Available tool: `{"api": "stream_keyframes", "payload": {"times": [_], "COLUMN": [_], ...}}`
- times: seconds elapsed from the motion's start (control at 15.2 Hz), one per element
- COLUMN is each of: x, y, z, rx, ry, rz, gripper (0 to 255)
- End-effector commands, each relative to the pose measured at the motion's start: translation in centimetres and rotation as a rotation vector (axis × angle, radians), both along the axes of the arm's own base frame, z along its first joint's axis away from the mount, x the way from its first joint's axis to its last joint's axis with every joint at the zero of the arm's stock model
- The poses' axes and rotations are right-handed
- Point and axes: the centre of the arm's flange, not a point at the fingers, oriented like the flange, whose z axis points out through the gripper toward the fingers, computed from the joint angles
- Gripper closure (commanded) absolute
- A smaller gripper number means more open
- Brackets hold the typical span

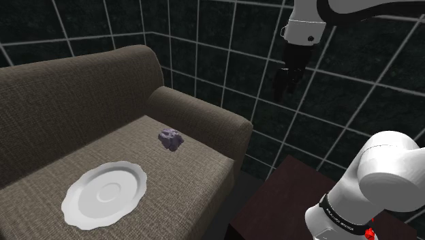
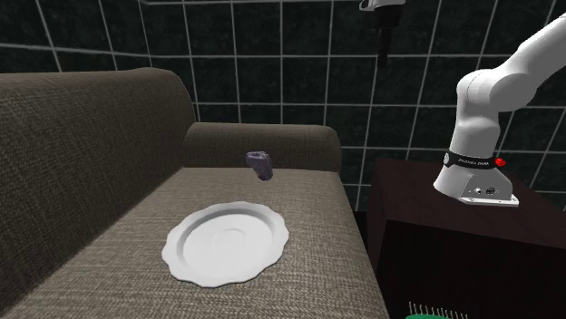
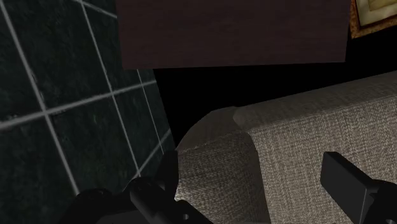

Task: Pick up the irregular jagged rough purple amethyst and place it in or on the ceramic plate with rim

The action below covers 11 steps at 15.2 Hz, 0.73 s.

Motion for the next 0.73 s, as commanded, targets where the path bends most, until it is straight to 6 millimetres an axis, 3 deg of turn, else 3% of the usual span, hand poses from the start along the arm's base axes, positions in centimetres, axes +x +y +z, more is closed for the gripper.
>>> {"api": "stream_keyframes", "payload": {"times": [0.0, 0.66], "x": [0.0, 8.5], "y": [0.0, 0.8], "z": [0.0, -8.5], "rx": [0.0, 0.051], "ry": [0.0, -0.086], "rz": [0.0, 0.287], "gripper": [0, 0]}}
